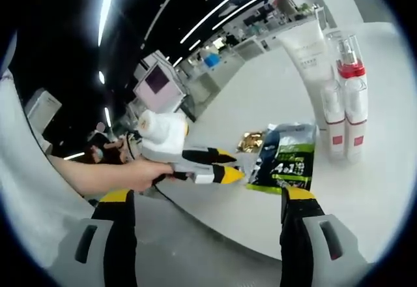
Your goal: Arrange the skincare products in the storage area until every visible bottle or jar stands upright without overlapping.
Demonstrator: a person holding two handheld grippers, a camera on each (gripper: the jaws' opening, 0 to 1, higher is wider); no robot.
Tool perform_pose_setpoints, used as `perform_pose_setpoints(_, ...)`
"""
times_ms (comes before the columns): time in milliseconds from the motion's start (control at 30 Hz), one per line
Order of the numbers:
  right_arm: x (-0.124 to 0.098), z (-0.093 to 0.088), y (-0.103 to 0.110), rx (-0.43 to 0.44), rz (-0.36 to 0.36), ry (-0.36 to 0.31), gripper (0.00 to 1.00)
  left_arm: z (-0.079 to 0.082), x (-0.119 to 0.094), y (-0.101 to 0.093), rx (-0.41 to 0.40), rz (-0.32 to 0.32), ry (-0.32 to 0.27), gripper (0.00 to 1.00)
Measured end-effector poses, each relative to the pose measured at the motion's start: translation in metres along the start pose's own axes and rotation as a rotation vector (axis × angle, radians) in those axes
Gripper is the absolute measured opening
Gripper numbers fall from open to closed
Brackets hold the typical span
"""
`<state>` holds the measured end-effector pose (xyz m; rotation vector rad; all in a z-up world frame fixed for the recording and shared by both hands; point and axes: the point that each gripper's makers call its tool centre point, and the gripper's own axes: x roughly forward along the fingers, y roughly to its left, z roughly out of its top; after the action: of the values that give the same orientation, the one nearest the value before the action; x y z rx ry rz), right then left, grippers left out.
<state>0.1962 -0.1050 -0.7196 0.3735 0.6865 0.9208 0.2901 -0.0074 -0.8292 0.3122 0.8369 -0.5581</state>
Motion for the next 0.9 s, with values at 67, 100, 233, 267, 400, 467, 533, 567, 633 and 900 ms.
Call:
perform_pose_setpoints(67,0.000,0.000,0.000,0.004,0.000,-0.001,0.92,0.000,0.001,0.004,-0.004,-0.004,0.004,0.30)
perform_pose_setpoints(100,0.000,0.000,-0.001,0.008,-0.001,-0.002,0.92,0.000,0.000,0.005,0.007,-0.010,0.000,0.30)
perform_pose_setpoints(233,0.000,0.001,0.000,0.012,-0.006,-0.004,0.92,-0.002,0.000,0.009,0.022,-0.022,0.003,0.31)
perform_pose_setpoints(267,0.000,0.001,-0.001,0.012,-0.008,-0.004,0.92,-0.003,-0.001,0.011,0.019,-0.025,0.003,0.31)
perform_pose_setpoints(400,0.001,0.001,-0.001,0.012,-0.011,-0.002,0.92,-0.004,-0.002,0.016,0.015,-0.027,0.007,0.31)
perform_pose_setpoints(467,0.001,0.001,-0.001,0.012,-0.012,-0.002,0.92,-0.004,-0.002,0.018,0.013,-0.032,0.009,0.31)
perform_pose_setpoints(533,0.001,0.001,-0.001,0.012,-0.013,0.001,0.92,-0.004,-0.002,0.016,0.005,-0.043,0.010,0.31)
perform_pose_setpoints(567,0.001,0.001,-0.001,0.012,-0.014,0.001,0.92,-0.003,-0.002,0.015,0.008,-0.046,0.012,0.30)
perform_pose_setpoints(633,0.001,0.001,-0.001,0.011,-0.016,0.001,0.93,-0.003,-0.002,0.014,0.018,-0.047,0.013,0.30)
perform_pose_setpoints(900,0.001,0.002,-0.002,0.021,-0.022,-0.005,0.94,0.003,-0.007,0.012,0.019,-0.059,-0.020,0.38)
